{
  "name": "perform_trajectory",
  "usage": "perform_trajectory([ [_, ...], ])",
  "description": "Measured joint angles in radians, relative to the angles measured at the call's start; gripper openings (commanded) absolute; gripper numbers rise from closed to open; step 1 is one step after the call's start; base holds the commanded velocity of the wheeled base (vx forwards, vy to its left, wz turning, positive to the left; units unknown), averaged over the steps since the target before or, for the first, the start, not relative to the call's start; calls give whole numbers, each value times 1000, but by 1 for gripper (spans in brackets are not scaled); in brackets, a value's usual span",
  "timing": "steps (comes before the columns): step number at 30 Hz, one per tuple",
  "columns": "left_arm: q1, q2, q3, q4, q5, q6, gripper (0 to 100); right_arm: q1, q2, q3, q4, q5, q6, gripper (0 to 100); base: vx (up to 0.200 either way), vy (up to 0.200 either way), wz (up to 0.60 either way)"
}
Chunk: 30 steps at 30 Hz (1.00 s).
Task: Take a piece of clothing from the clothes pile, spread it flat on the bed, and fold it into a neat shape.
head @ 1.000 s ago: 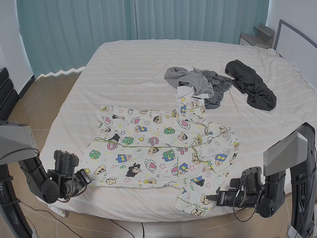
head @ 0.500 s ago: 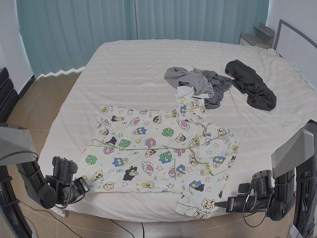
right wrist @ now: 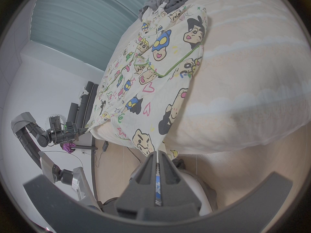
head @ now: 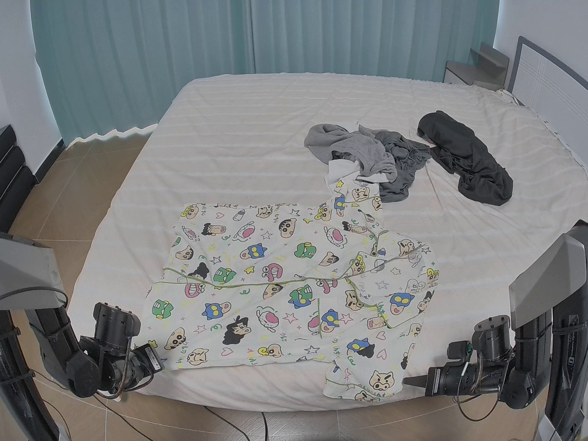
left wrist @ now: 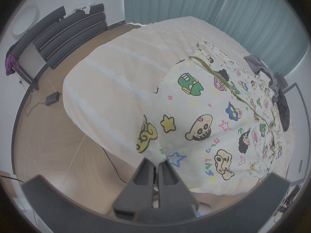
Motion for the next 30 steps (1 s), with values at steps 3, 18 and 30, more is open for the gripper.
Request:
perform_trajectory([
  [3, 0, 0, 1, -19, 0, 0, 0, 2, 10, 0, 0, -2, -15, 100, 0, 0, 0],
  [18, 0, 8, 6, -71, -1, -4, 0, 76, 67, -124, 1, -51, -20, 100, 0, 0, 0],
  [30, -2, 10, 6, -73, -5, -5, 0, 127, 66, -191, 63, -65, -17, 0, 0, 0, 0],
])
